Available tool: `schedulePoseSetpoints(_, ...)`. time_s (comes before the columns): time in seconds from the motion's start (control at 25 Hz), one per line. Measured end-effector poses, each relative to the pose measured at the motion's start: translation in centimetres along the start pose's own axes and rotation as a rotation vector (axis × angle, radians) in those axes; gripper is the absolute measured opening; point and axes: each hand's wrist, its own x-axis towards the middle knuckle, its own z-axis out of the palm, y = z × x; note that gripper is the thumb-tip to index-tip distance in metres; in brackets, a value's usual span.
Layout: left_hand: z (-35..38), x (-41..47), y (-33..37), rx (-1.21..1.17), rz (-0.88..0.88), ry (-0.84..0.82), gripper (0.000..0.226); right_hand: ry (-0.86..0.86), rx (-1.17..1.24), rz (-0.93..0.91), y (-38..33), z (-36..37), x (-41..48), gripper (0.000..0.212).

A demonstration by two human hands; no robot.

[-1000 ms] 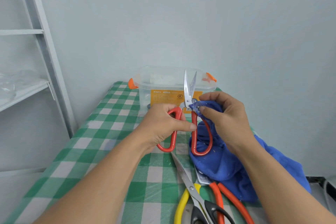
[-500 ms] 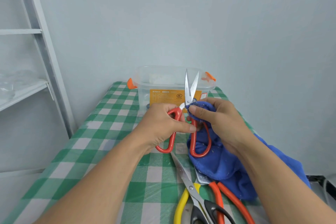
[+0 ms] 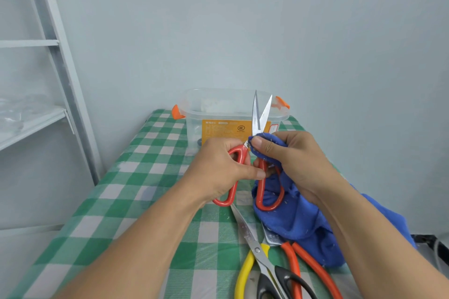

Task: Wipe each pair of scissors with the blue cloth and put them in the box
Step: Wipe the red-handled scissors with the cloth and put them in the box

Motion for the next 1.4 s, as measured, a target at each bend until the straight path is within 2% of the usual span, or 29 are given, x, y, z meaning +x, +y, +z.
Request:
schedulePoseSetpoints(0.16,-0.3,-0.3,0.2,-0.073,-0.014,-0.021,0.033,-0.083,0.046,0.039,-0.1,-0.8,0.0,0.013)
schedulePoseSetpoints(0.32,-0.1,-0.3,-0.1,-0.056,-0.019,0.005,0.038,-0.002,-0.018,0.027,0.3,-0.3,0.0,0.022)
schedulePoseSetpoints(0.52,0.4,-0.5,-0.1,-0.021,-0.012,-0.005,0.037,0.038,-0.087,-0.021,0.2,0.6,-0.3,0.02)
schedulePoseSetpoints(0.88,0.3,-0.7,0.0,-0.088,-0.028,-0.008,0.035,-0.09,0.085,0.102,0.2,-1.2,-0.3,0.014)
schedulePoseSetpoints(1.0,0.2,-0.6,0.0,-0.059,-0.027,-0.013,0.036,-0.052,0.052,0.091,0.3,-0.9,-0.3,0.013)
schedulePoseSetpoints(1.24,0.7,-0.7,0.5,0.024,-0.019,-0.037,0.031,-0.022,0.015,0.047,-0.2,0.2,-0.5,0.042)
schedulePoseSetpoints(1.4,0.7,-0.7,0.5,-0.03,-0.026,-0.047,0.034,-0.053,0.012,0.075,-0.3,-0.6,-0.3,0.027)
